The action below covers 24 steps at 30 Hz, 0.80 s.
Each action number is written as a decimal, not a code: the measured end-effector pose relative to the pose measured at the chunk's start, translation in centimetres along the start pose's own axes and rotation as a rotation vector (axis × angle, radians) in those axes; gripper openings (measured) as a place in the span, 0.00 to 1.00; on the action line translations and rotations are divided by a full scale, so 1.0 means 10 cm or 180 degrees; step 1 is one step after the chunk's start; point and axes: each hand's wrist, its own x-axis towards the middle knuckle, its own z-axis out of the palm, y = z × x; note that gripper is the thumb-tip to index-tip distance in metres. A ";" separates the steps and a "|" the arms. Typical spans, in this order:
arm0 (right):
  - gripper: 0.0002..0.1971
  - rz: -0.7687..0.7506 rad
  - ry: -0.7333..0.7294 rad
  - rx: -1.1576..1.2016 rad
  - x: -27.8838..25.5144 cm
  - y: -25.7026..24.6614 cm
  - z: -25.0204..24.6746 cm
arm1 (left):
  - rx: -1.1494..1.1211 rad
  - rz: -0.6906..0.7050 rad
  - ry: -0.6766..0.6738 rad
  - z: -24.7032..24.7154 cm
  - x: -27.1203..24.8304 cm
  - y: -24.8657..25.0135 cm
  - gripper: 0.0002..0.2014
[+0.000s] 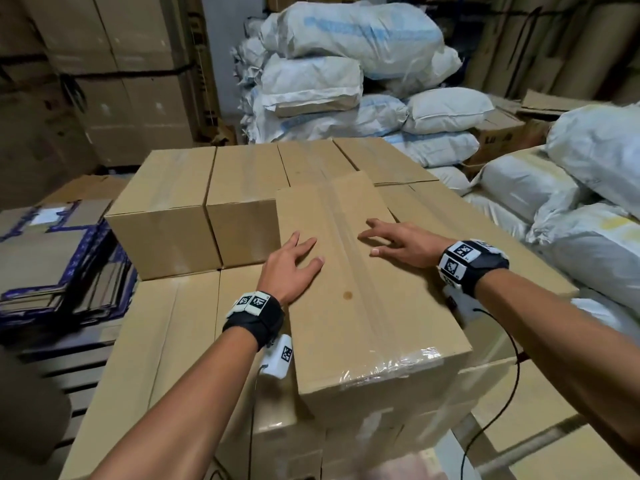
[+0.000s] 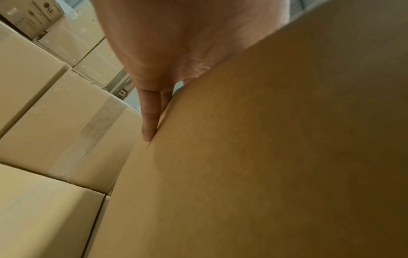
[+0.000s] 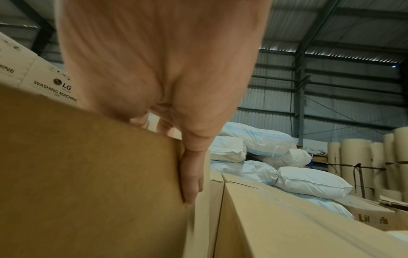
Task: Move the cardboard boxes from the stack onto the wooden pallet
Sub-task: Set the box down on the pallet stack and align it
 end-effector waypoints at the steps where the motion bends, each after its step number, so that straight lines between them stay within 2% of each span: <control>1: 0.26 -0.0002 -0.0080 -0.0042 0.06 0.04 -0.03 | 0.0009 -0.0026 0.0005 0.03 0.05 0.00 0.30; 9: 0.30 0.0023 -0.0617 -0.0482 0.45 0.38 -0.34 | 0.0077 -0.0281 -0.0001 0.30 0.38 0.11 0.29; 15: 0.37 0.0153 -0.0852 -0.0759 0.52 0.67 -0.26 | 0.0186 -0.0391 -0.0240 0.54 0.48 0.12 0.28; 17: 0.37 0.0174 -0.0846 -0.0724 0.46 0.78 -0.23 | 0.0225 -0.0386 -0.0234 0.59 0.50 0.15 0.27; 20: 0.40 0.0274 -0.0576 -0.0523 0.31 0.94 -0.28 | 0.0345 -0.0393 -0.0226 0.61 0.51 0.19 0.27; 22: 0.45 0.0414 -0.0489 -0.0388 0.19 1.03 -0.31 | 0.0458 -0.0420 -0.0250 0.60 0.50 0.22 0.27; 24: 0.53 0.0599 -0.0644 -0.0387 0.08 1.09 -0.30 | 0.0587 -0.0455 -0.0316 0.58 0.49 0.26 0.28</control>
